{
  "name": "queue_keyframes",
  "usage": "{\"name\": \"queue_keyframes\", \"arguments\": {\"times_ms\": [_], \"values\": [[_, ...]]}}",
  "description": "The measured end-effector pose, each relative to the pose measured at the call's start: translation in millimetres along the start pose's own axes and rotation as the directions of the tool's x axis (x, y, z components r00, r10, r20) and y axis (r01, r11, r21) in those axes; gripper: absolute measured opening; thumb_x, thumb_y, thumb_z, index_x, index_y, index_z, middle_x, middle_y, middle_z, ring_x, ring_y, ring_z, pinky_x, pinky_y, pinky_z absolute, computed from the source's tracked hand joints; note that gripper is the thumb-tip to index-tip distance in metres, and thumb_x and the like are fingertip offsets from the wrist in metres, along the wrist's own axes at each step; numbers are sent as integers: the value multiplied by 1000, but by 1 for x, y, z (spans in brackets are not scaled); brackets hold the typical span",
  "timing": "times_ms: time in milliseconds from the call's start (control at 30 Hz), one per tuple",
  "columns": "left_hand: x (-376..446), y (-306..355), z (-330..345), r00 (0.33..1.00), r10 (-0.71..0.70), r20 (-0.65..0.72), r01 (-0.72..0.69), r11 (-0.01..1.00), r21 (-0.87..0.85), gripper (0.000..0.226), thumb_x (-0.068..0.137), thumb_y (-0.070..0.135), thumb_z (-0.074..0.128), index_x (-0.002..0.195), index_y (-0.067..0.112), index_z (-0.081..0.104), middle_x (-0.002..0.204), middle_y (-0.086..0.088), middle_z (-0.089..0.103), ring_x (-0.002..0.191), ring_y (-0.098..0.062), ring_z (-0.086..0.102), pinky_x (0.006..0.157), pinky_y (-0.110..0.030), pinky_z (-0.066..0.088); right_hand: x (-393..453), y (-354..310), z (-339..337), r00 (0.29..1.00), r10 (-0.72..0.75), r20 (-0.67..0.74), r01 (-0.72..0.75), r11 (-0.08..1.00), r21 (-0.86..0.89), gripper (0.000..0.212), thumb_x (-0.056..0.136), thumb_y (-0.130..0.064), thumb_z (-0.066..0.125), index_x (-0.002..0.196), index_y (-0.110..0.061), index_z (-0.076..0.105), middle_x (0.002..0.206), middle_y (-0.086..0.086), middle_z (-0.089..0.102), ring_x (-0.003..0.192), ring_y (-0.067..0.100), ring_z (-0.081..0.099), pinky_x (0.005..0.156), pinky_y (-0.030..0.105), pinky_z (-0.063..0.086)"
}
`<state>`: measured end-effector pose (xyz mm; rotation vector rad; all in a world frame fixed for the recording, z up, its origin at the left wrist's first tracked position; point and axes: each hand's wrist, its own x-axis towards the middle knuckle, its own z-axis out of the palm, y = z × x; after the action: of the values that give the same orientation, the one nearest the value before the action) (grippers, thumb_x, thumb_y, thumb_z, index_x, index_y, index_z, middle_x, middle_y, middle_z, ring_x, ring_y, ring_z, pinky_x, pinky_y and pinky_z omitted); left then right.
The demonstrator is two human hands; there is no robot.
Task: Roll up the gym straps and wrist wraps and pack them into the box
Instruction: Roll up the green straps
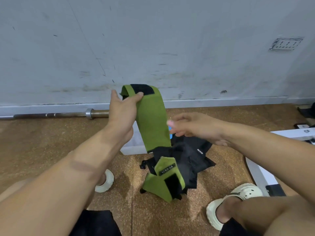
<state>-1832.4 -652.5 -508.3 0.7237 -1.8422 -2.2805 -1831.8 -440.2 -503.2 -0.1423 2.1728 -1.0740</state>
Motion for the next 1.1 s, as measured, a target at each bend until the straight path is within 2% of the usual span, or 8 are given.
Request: {"name": "queue_keyframes", "arguments": {"times_ms": [100,200,433,600,733,833,933,1100], "values": [[-9,-7,4,994,-14,113,3,995,101,111,81,31,81,163,28,7,123,2,71,108,-16,72,101,-39,55,6,0,-10,992,51,-114,-11,944,329,47,95,-63,55,119,-23,60,111,2,79,110,22,72,108,43,50],[-21,-10,8,965,-26,261,-28,980,199,103,89,26,78,163,31,7,111,4,76,89,-2,74,73,-13,54,14,2,-17,980,115,-164,-10,846,533,63,96,-61,57,138,-14,54,119,10,76,112,28,72,100,40,54],[-35,-7,10,859,-102,502,-52,957,285,103,96,10,69,162,33,-7,102,-3,80,99,-20,76,100,-39,52,17,3,-26,955,207,-212,21,666,746,59,90,-41,76,137,-10,57,118,11,75,107,23,73,100,38,56],[-31,-13,7,744,-254,618,-55,899,435,107,93,6,70,162,31,-7,106,-7,79,101,-26,75,96,-42,53,17,2,-37,916,224,-332,149,578,802,22,93,-21,75,111,-12,67,97,3,74,72,12,64,57,22,54],[-29,-22,5,644,-315,697,-104,867,488,100,90,7,74,161,39,11,115,-7,77,106,-29,74,98,-52,54,11,2,-47,929,142,-342,192,605,773,24,96,-14,69,120,-14,67,101,1,75,80,11,68,71,22,55],[-29,-26,6,683,-271,678,-111,879,463,106,81,32,82,160,42,12,125,0,73,113,-18,71,108,-49,48,5,0,-46,949,58,-310,200,649,734,41,96,-8,67,135,-17,60,111,3,74,89,13,68,79,24,56],[-28,-24,9,834,-170,525,-68,913,403,109,69,56,84,158,39,24,126,6,72,114,-11,69,108,-43,50,-1,-2,-37,961,-40,-274,206,764,611,45,94,2,66,134,-18,60,115,7,77,100,22,74,85,32,57],[-24,-19,10,923,-47,383,-45,973,228,37,91,17,76,124,21,60,92,-5,78,93,-18,75,94,-42,59,-1,-3,-23,963,-83,-256,204,844,496,40,91,7,69,125,-13,63,111,14,78,111,41,70,108,60,47]]}}
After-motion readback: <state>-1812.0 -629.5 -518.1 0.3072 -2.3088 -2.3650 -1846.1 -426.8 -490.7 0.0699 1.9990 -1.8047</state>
